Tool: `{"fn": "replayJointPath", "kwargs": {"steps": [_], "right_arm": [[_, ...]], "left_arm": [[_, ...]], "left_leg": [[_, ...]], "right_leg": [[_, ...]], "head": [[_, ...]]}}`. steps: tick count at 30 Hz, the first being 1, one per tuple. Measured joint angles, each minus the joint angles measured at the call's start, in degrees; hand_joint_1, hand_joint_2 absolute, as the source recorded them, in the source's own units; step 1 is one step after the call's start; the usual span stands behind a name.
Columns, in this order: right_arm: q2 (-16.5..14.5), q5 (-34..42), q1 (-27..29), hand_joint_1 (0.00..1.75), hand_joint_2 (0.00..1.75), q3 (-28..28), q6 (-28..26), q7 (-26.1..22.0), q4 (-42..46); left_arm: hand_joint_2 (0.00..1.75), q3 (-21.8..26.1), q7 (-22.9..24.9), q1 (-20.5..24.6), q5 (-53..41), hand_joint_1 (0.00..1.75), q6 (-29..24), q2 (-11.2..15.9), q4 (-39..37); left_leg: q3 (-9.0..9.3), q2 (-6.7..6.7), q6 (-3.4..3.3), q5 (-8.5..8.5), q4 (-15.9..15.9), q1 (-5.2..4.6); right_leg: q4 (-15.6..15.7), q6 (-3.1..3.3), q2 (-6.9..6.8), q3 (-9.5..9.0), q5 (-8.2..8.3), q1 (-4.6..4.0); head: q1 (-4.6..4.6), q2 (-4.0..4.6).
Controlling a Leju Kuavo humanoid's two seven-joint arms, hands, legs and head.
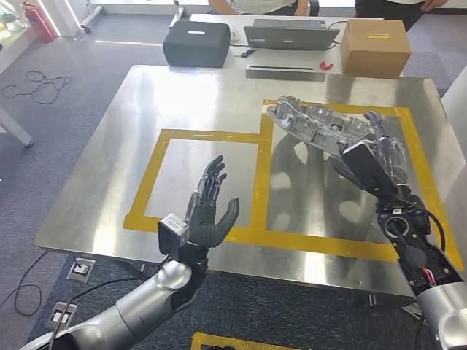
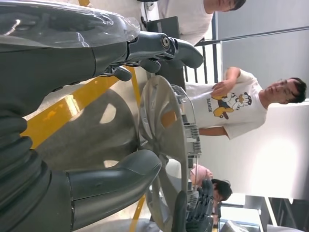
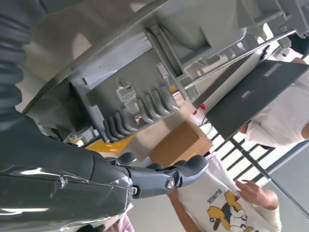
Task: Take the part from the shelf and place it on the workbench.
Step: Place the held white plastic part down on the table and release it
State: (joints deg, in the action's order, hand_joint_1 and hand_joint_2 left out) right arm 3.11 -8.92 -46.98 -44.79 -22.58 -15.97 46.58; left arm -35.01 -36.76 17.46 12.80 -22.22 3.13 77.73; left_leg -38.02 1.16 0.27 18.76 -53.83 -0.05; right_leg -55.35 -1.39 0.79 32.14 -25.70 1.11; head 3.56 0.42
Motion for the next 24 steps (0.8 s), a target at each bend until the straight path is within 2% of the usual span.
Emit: {"fn": "replayJointPath", "kwargs": {"steps": [1,5,24], "right_arm": [[0.0,0.1,0.2,0.0,0.0,0.1,-0.1,0.1,0.2],[0.2,0.4,0.6,0.0,0.0,0.7,-0.2,0.2,0.7],[1.4,2.3,3.4,0.0,0.0,2.5,-0.2,0.3,5.0]], "left_arm": [[1.75,0.0,0.0,0.0,0.0,0.0,0.0,0.0,0.0],[0.0,0.0,0.0,0.0,0.1,0.0,0.1,0.0,0.0],[0.0,0.0,0.0,0.0,0.4,0.0,0.1,0.4,0.0]], "left_leg": [[0.0,0.0,-0.01,0.01,0.0,0.0],[0.0,-0.02,0.0,0.04,0.0,0.0],[0.01,-0.02,0.01,0.05,-0.1,0.01]], "right_leg": [[0.0,0.0,0.0,0.0,0.0,0.01],[0.0,0.0,0.0,-0.01,0.0,0.03],[0.0,0.0,0.0,-0.03,0.0,0.03]], "head": [[-0.01,0.0],[0.0,0.0],[0.0,0.0]]}}
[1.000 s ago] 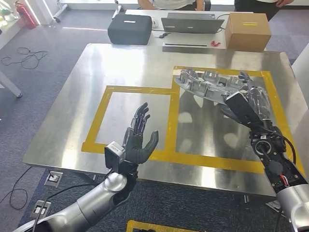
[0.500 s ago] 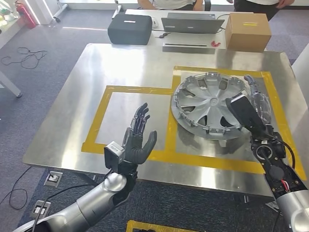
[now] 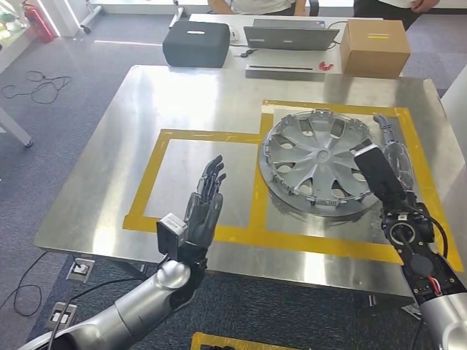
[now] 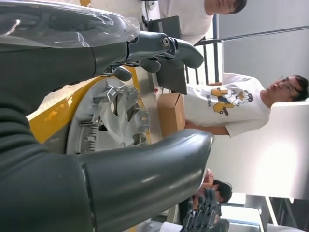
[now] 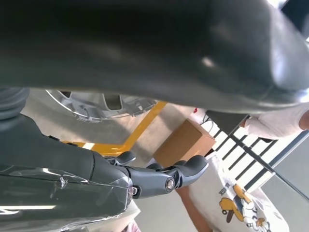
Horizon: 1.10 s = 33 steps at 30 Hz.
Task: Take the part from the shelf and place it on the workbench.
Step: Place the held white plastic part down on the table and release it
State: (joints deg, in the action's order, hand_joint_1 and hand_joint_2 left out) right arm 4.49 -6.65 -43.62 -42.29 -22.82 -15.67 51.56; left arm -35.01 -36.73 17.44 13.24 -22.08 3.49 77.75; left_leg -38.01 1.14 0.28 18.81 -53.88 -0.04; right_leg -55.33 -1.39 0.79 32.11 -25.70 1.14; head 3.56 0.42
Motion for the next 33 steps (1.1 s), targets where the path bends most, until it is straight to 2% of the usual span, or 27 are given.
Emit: {"fn": "replayJointPath", "kwargs": {"steps": [6,12,19,21,23,24,25,27,28,29,30,31,32,33], "right_arm": [[1.6,2.8,3.7,0.0,0.0,1.5,-0.4,2.4,6.0],[3.5,6.4,9.5,0.0,0.0,3.3,0.9,3.0,16.0],[3.6,7.2,19.0,0.0,0.0,3.4,0.5,3.2,30.5],[3.6,6.6,21.7,0.0,0.0,3.0,1.0,3.9,34.5],[3.7,6.8,24.2,0.0,0.0,2.5,1.7,4.3,37.7],[3.7,6.9,25.2,0.0,0.0,2.2,1.9,4.4,39.0],[3.8,7.1,25.9,0.0,0.0,1.9,2.1,4.5,40.1],[4.0,7.4,27.1,0.0,0.0,1.3,2.2,4.6,41.7],[4.0,7.5,27.6,0.0,0.0,1.1,2.3,4.6,42.4],[4.2,7.6,28.0,0.0,0.0,1.0,2.3,4.6,43.0],[4.3,7.6,28.3,0.0,0.0,0.8,2.4,4.6,43.6],[4.4,7.7,28.4,0.0,0.0,0.7,2.5,4.6,44.0],[4.4,7.7,28.4,0.0,0.0,0.6,2.5,4.6,44.4],[4.5,7.8,28.4,0.0,0.0,0.5,2.6,4.6,44.8]], "left_arm": [[0.0,0.0,0.2,-0.4,0.0,0.0,-0.6,0.4,0.8],[0.0,0.0,0.2,-0.9,-0.3,0.0,-1.5,0.7,1.5],[0.0,0.5,1.1,-3.1,-1.6,0.0,-2.9,1.0,3.0],[0.0,0.7,1.8,-3.6,-1.9,0.0,-3.5,1.2,3.7],[0.0,0.9,2.2,-4.0,-2.1,0.0,-4.0,1.4,4.5],[0.0,0.9,2.3,-4.1,-2.1,0.0,-4.2,1.4,4.8],[0.0,0.9,2.4,-4.3,-2.2,0.0,-4.3,1.5,5.0],[0.0,0.9,2.4,-4.4,-2.2,0.0,-4.4,1.5,5.2],[0.0,0.9,2.5,-4.5,-2.2,0.0,-4.4,1.5,5.3],[0.0,0.9,2.5,-4.6,-2.2,0.0,-4.4,1.5,5.4],[0.0,0.9,2.5,-4.7,-2.2,0.0,-4.4,1.5,5.4],[0.0,0.9,2.5,-4.7,-2.2,0.0,-4.3,1.5,5.5],[0.0,0.9,2.5,-4.8,-2.2,0.0,-4.3,1.5,5.6],[0.0,0.9,2.6,-4.8,-2.2,0.0,-4.4,1.5,5.7]], "left_leg": [[0.0,0.01,0.0,0.01,0.0,0.0],[0.0,-0.01,-0.01,0.07,0.0,0.0],[-0.02,0.03,-0.08,0.31,0.0,-0.01],[0.4,-0.02,-0.69,0.57,0.4,-0.07],[2.32,-0.53,-1.37,0.28,2.6,0.33],[3.44,-0.96,-1.54,0.04,3.8,0.61],[4.32,-1.4,-1.58,-0.09,4.5,0.88],[5.01,-2.13,-1.49,0.17,4.7,1.16],[5.15,-2.44,-1.23,0.41,4.6,1.36],[5.27,-2.78,-0.86,0.72,4.3,1.64],[5.35,-3.13,-0.38,1.14,3.9,2.02],[5.39,-3.47,0.2,1.71,3.2,2.38],[5.31,-3.78,0.84,2.35,2.4,2.5],[5.13,-4.04,1.43,2.91,1.4,2.55]], "right_leg": [[0.1,0.0,0.0,-0.02,0.0,0.0],[0.1,-0.01,0.02,-0.07,-0.01,-0.01],[0.4,-0.06,-0.01,-0.2,-0.1,0.06],[1.2,-0.38,0.09,-0.7,-0.02,0.16],[1.3,-0.72,0.02,-1.27,-0.36,0.03],[-0.3,-0.83,-0.03,-0.83,-1.33,-0.07],[-3.3,-0.99,-0.15,0.44,-2.8,-0.03],[-10.8,-1.61,-0.18,4.26,-5.86,0.33],[-13.0,-2.03,-0.26,5.67,-6.19,0.63],[-13.1,-2.5,-0.43,6.1,-5.39,0.99],[-10.9,-3.02,-0.8,5.39,-3.48,1.39],[-7.0,-3.6,-1.59,3.83,-0.99,1.79],[-3.4,-4.09,-2.61,2.27,0.69,1.88],[-0.8,-4.07,-3.17,1.04,1.72,1.94]], "head": [[0.0,0.0],[0.0,0.0],[0.0,0.0],[0.09,0.0],[0.06,0.0],[-0.12,0.0],[-0.33,0.0],[-0.66,0.0],[-0.69,0.0],[-0.73,0.0],[-0.75,0.0],[-0.79,0.0],[-0.97,0.0],[-1.18,0.0]]}}
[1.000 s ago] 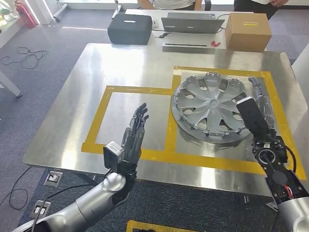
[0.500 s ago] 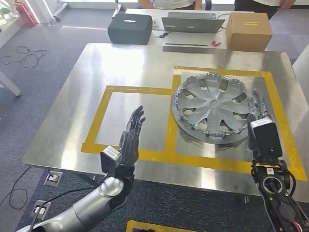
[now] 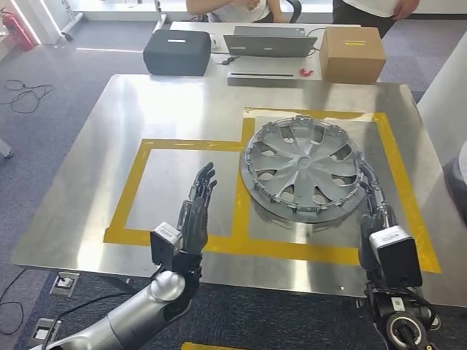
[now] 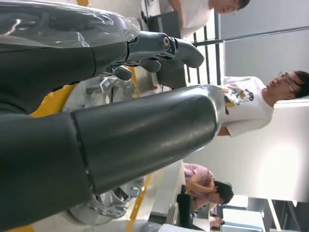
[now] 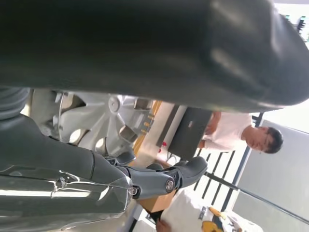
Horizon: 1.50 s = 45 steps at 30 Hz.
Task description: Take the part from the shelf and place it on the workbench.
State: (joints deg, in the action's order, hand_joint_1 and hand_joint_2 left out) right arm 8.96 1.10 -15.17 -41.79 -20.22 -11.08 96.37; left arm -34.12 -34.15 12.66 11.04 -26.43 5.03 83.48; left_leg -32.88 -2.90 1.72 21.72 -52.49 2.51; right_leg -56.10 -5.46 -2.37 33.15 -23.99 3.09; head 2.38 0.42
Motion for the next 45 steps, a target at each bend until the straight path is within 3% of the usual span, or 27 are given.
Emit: {"fn": "replayJointPath", "kwargs": {"steps": [2,4,6,9,10,11,12,13,15,17,19,21,23,24,26,27,29,31,33,34,36,38,40,41,42,43,45], "right_arm": [[0.0,0.1,0.2,0.0,0.0,-0.2,0.1,0.0,0.6],[0.1,0.2,0.4,0.0,0.0,-0.4,0.2,0.1,1.1],[0.2,0.3,0.4,0.0,0.0,-0.5,0.2,0.0,1.8],[0.2,1.7,0.9,0.0,0.0,-0.7,0.0,-0.4,2.3],[0.2,2.2,1.5,0.0,0.0,-0.8,-0.3,-0.7,2.3],[0.2,2.6,2.0,0.0,0.0,-0.9,-0.6,-1.1,2.3],[0.2,2.8,2.4,0.0,0.0,-1.0,-1.0,-1.4,2.3],[0.2,2.9,2.7,0.0,0.0,-1.1,-1.2,-1.7,2.4],[0.2,3.2,2.8,0.0,0.0,-1.4,-1.4,-1.8,2.6],[0.2,3.5,3.0,0.0,0.0,-1.7,-1.3,-1.9,2.8],[0.3,3.6,3.3,0.0,0.0,-1.9,-1.2,-1.9,2.9],[0.5,3.7,3.4,0.0,0.0,-2.0,-0.9,-2.2,3.2],[0.6,3.6,3.3,0.0,0.0,-2.2,-0.7,-2.4,3.3],[0.7,3.6,3.3,0.0,0.0,-2.3,-0.7,-2.5,3.3],[0.8,3.5,3.5,0.0,0.0,-2.6,-0.8,-2.6,3.4],[0.9,3.4,3.5,0.0,0.0,-2.7,-0.9,-2.7,3.4],[1.0,3.0,3.5,0.0,0.0,-2.9,-1.4,-2.8,3.6],[1.0,2.4,3.5,0.0,0.0,-3.1,-2.0,-2.9,3.9],[1.1,2.1,3.4,0.0,0.0,-3.4,-2.6,-3.1,4.3],[1.2,1.9,3.4,0.0,0.0,-3.6,-2.9,-3.2,4.5],[1.2,1.8,3.5,0.0,0.0,-3.9,-3.3,-3.6,4.7],[1.3,1.8,3.4,0.0,0.0,-4.1,-3.6,-3.8,4.9],[1.3,1.9,3.4,0.0,0.0,-4.2,-3.6,-3.8,5.1],[1.3,2.0,3.4,0.0,0.0,-4.3,-3.6,-3.8,5.1],[1.4,2.0,3.5,0.0,0.0,-4.5,-3.6,-3.8,5.1],[1.4,2.0,3.5,0.0,0.0,-4.6,-3.6,-3.8,5.1],[1.4,2.1,3.5,0.0,0.0,-4.8,-3.6,-3.8,5.1]], "left_arm": [[0.0,0.0,0.1,-0.1,0.0,0.0,0.0,0.1,0.2],[0.0,0.0,0.2,-0.1,0.0,0.0,-0.1,0.1,0.4],[0.0,0.0,0.2,-0.1,0.0,0.0,-0.1,0.1,0.6],[0.0,0.0,0.3,-0.2,-0.1,0.0,-0.5,0.3,0.9],[0.0,0.0,0.4,-0.4,-0.1,0.0,-0.8,0.4,1.0],[0.0,0.0,0.5,-0.6,0.0,0.0,-1.0,0.5,1.0],[0.0,0.0,0.5,-0.8,0.0,0.0,-1.2,0.6,1.1],[0.0,0.0,0.6,-0.8,0.0,0.0,-1.4,0.7,1.3],[0.0,0.0,0.6,-0.9,0.0,0.0,-1.5,0.9,1.5],[0.0,0.0,0.7,-0.9,0.1,0.0,-1.7,1.0,1.7],[0.0,0.0,0.7,-0.7,0.1,0.0,-1.9,1.0,1.8],[0.0,0.0,0.6,-0.6,0.2,0.0,-2.0,1.0,1.9],[0.0,0.0,0.6,-0.6,0.2,0.0,-2.1,0.9,2.0],[0.0,0.0,0.5,-0.7,0.2,0.0,-2.2,0.9,2.1],[0.0,0.0,0.5,-0.9,0.2,0.0,-2.4,0.9,2.1],[0.0,0.0,0.5,-0.9,0.2,0.0,-2.4,0.9,2.1],[0.0,0.0,0.5,-1.0,0.2,0.0,-2.4,0.9,2.2],[0.0,0.0,0.5,-1.0,0.1,0.0,-2.4,0.8,2.3],[0.0,0.0,0.4,-1.0,-0.2,0.0,-2.4,0.8,2.4],[0.0,0.0,0.4,-1.1,-0.3,0.0,-2.3,0.8,2.4],[0.0,0.0,0.4,-1.1,-0.6,0.0,-2.3,0.8,2.5],[0.0,0.0,0.4,-1.0,-0.9,0.0,-2.2,0.8,2.7],[0.0,0.0,0.4,-1.1,-1.0,0.0,-2.1,0.8,2.8],[0.0,0.0,0.4,-1.3,-1.0,0.0,-2.1,0.9,2.8],[0.0,0.0,0.4,-1.4,-1.0,0.0,-2.0,0.9,2.8],[0.0,0.0,0.4,-1.4,-1.0,0.0,-2.0,0.9,2.8],[0.0,0.0,0.4,-1.3,-1.0,0.0,-2.0,0.9,2.9]], "left_leg": [[-0.24,-0.42,0.84,0.52,-1.1,-0.22],[-0.11,-0.88,1.31,0.72,-1.4,0.0],[-0.93,-0.12,1.45,2.41,-3.5,0.28],[-7.05,1.98,1.1,7.44,-15.3,0.01],[-9.12,2.28,0.91,8.19,-18.7,-0.18],[-10.21,2.45,0.63,7.82,-19.9,-0.36],[-10.08,2.67,0.21,6.3,-18.7,-0.55],[-8.84,3.24,-0.31,3.97,-15.2,-0.71],[-5.48,5.83,-1.24,0.29,-7.1,-0.86],[-3.62,7.36,-1.38,-0.2,-3.2,-1.0],[-3.02,6.39,-1.4,0.2,-2.6,-1.14],[-2.31,5.04,-1.93,0.31,-2.0,-1.07],[-1.7,3.6,-2.51,0.53,-1.7,-1.24],[-1.57,2.89,-2.77,0.68,-1.7,-1.44],[-1.43,1.62,-3.06,0.88,-1.7,-1.79],[-1.37,1.1,-3.14,0.96,-1.8,-1.93],[-1.12,0.17,-3.18,1.15,-1.8,-2.18],[-0.75,-0.84,-3.01,1.45,-1.9,-2.57],[-0.56,-1.93,-2.69,1.66,-2.1,-2.95],[-0.51,-2.61,-2.52,1.7,-2.2,-3.09],[-0.35,-3.33,-2.15,2.06,-2.4,-3.08],[-1.43,-1.19,-1.55,4.42,-5.7,-2.8],[-4.66,1.57,-0.97,8.32,-13.2,-2.3],[-6.38,2.09,-0.77,9.69,-16.8,-2.13],[-7.39,2.3,-0.64,10.04,-18.8,-2.0],[-7.39,2.42,-0.58,9.3,-18.7,-1.9],[-4.38,3.18,-0.66,5.43,-12.4,-1.68]], "right_leg": [[0.9,0.91,0.03,-0.46,-0.3,-0.3],[0.5,2.11,1.27,-0.34,-0.39,-0.31],[0.7,2.88,2.32,-0.58,-0.34,-0.27],[0.8,3.64,3.89,-0.77,-0.47,-0.54],[0.8,3.81,4.5,-0.82,-0.57,-0.71],[0.7,3.94,5.19,-0.89,-0.66,-0.87],[0.7,4.03,5.94,-1.01,-0.75,-1.0],[0.7,4.06,6.71,-1.16,-0.86,-1.05],[0.7,3.89,8.19,-1.28,-1.1,-1.1],[0.8,3.36,9.44,-1.11,-1.3,-0.99],[1.2,2.6,10.46,-0.92,-1.38,-0.7],[-0.3,2.06,8.2,-0.16,-2.46,-0.8],[-6.6,1.89,4.38,2.65,-5.65,-1.15],[-10.7,1.87,3.42,4.6,-7.47,-1.21],[-16.1,1.9,2.9,7.12,-9.2,-1.28],[-16.4,1.98,2.82,7.23,-8.86,-1.34],[-11.7,2.43,2.36,4.68,-5.93,-1.64],[-3.6,3.41,0.0,0.4,-2.68,-2.42],[0.8,4.32,-2.05,-2.04,-1.67,-3.21],[1.3,4.61,-2.14,-2.21,-1.76,-3.45],[1.7,5.09,-0.61,-2.35,-1.33,-3.11],[2.2,5.61,0.72,-2.55,-0.78,-2.61],[2.2,5.9,2.05,-2.47,-0.53,-2.43],[2.2,5.93,2.77,-2.4,-0.47,-2.41],[2.2,5.9,3.55,-2.36,-0.42,-2.39],[2.2,5.83,4.34,-2.36,-0.37,-2.36],[2.1,5.59,5.89,-2.44,-0.29,-2.24]], "head": [[-0.04,0.0],[0.36,0.0],[0.77,0.0],[1.79,0.0],[2.0,0.0],[2.08,0.0],[2.14,0.0],[2.23,0.0],[2.37,0.0],[2.36,0.0],[2.32,0.0],[1.89,0.0],[1.08,0.0],[0.79,0.0],[0.65,0.0],[0.63,0.0],[0.57,0.0],[0.52,0.0],[0.52,0.0],[0.54,0.0],[0.59,0.0],[0.78,0.0],[1.18,0.0],[1.35,0.0],[1.43,0.0],[1.49,0.0],[1.59,0.0]]}}
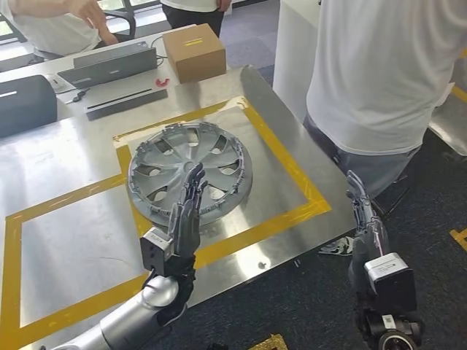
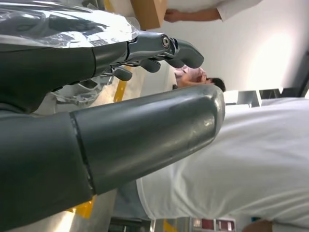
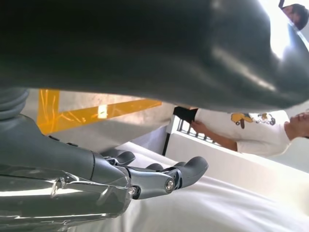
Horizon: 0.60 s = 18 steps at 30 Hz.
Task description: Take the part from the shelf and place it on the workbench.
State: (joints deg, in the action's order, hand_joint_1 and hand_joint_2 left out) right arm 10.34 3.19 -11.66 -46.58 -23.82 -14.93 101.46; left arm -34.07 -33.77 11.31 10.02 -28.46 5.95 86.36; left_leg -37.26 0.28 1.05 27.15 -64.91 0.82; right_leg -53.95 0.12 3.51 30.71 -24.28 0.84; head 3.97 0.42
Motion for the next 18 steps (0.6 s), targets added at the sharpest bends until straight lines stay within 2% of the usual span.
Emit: {"fn": "replayJointPath", "kwargs": {"steps": [2,3,4,5,6,8,10,11,12,13,14,15,16,17,18], "right_arm": [[0.0,0.0,0.0,0.0,0.0,-0.1,0.0,0.0,0.0],[0.0,0.0,-0.1,0.0,0.0,-0.1,0.0,0.0,0.1],[0.0,0.0,-0.1,0.0,0.0,-0.2,0.0,0.1,0.2],[0.1,0.0,-0.1,0.0,0.0,-0.2,0.0,0.2,0.3],[0.2,0.0,0.0,0.0,0.0,-0.3,0.0,0.3,0.3],[0.5,0.0,-0.2,0.0,0.0,-0.4,0.0,0.5,0.4],[0.7,0.0,-0.3,0.0,0.0,-0.5,-0.1,0.7,0.5],[0.8,0.1,-0.3,0.0,0.0,-0.6,-0.1,0.9,0.6],[0.9,0.2,-0.3,0.0,0.0,-0.7,-0.1,1.0,0.6],[1.1,0.4,-0.3,0.0,0.0,-0.9,-0.2,1.1,0.7],[1.3,0.5,-0.3,0.0,0.0,-1.0,-0.2,1.1,0.8],[1.4,0.7,-0.3,0.0,0.0,-1.1,-0.3,1.2,1.0],[1.5,0.8,-0.4,0.0,0.0,-1.2,-0.4,1.4,1.2],[1.6,0.8,-0.5,0.0,0.0,-1.3,-0.5,1.5,1.4],[1.6,0.8,-0.6,0.0,0.0,-1.4,-0.7,1.7,1.6]], "left_arm": [[0.0,0.0,0.0,0.1,0.0,0.0,0.0,0.0,0.1],[0.0,0.0,0.0,0.1,0.0,0.0,0.0,0.0,0.1],[0.0,0.0,0.0,0.1,0.0,0.0,0.1,0.0,0.2],[0.0,0.0,0.0,0.2,0.0,0.0,0.1,-0.1,0.2],[0.0,0.0,0.0,0.3,0.0,0.0,0.2,-0.1,0.2],[0.0,0.0,0.0,0.6,-0.1,0.0,0.5,-0.3,0.3],[0.0,0.0,0.1,0.6,-0.2,0.0,0.7,-0.4,0.3],[0.0,0.0,0.2,0.6,-0.3,0.0,0.7,-0.4,0.2],[0.0,0.0,0.4,0.5,-0.3,0.0,0.7,-0.4,0.2],[0.0,0.0,0.7,0.5,-0.4,0.0,0.5,-0.4,0.3],[0.0,0.0,0.9,0.5,-0.5,0.0,0.3,-0.4,0.3],[0.0,0.0,1.1,0.5,-0.6,0.0,0.1,-0.4,0.3],[0.0,0.0,1.3,0.5,-0.6,0.0,-0.1,-0.4,0.4],[0.0,0.0,1.3,0.4,-0.6,0.0,-0.2,-0.3,0.6],[0.0,0.0,1.3,0.4,-0.6,0.0,-0.3,-0.3,0.7]], "left_leg": [[3.51,2.03,-0.21,-2.77,7.4,0.19],[4.36,2.68,-0.35,-3.17,9.3,0.19],[4.63,2.88,-0.55,-3.07,10.0,0.12],[4.63,2.37,-0.85,-3.11,10.1,0.07],[4.72,1.82,-1.22,-3.21,10.2,0.05],[4.93,0.67,-2.0,-3.39,10.6,0.08],[5.0,-0.59,-2.5,-3.34,10.8,-0.03],[5.0,-1.25,-2.63,-3.29,10.7,-0.12],[5.02,-1.88,-2.69,-3.24,10.7,-0.18],[5.05,-2.49,-2.7,-3.18,10.7,-0.22],[5.13,-3.06,-2.66,-3.11,10.7,-0.25],[5.26,-3.62,-2.55,-3.01,10.7,-0.26],[5.38,-4.13,-2.39,-2.89,10.6,-0.35],[5.43,-4.6,-2.19,-2.75,10.5,-0.54],[5.42,-5.07,-1.94,-2.69,10.4,-0.73]], "right_leg": [[-0.2,-0.52,1.35,0.24,-0.02,-0.06],[-0.3,-0.86,1.9,0.46,0.0,-0.02],[-0.4,-1.25,2.44,0.7,0.04,0.01],[-0.3,-1.65,2.96,0.97,0.11,0.16],[-0.4,-1.99,2.84,1.24,0.01,0.29],[-3.2,-2.52,0.57,2.71,-1.72,0.26],[-10.6,-2.81,-2.18,6.02,-5.48,0.2],[-14.6,-2.94,-2.66,7.84,-7.12,0.25],[-17.3,-3.04,-2.88,9.02,-7.9,0.28],[-17.9,-3.07,-3.05,9.17,-7.58,0.29],[-16.0,-3.01,-3.32,8.1,-6.2,0.29],[-12.3,-2.87,-3.88,6.13,-4.21,0.27],[-8.0,-2.69,-5.04,3.96,-2.49,0.12],[-4.3,-2.43,-6.11,2.0,-1.36,-0.12],[-2.0,-2.14,-6.92,0.85,-0.87,-0.35]], "head": [[0.03,0.0],[-0.01,0.0],[-0.08,0.0],[-0.14,0.0],[-0.19,0.0],[-0.6,0.0],[-1.1,0.0],[-1.2,0.0],[-1.22,0.0],[-1.24,0.0],[-1.25,0.0],[-1.26,0.0],[-1.3,0.0],[-1.37,0.0],[-1.39,0.0]]}}
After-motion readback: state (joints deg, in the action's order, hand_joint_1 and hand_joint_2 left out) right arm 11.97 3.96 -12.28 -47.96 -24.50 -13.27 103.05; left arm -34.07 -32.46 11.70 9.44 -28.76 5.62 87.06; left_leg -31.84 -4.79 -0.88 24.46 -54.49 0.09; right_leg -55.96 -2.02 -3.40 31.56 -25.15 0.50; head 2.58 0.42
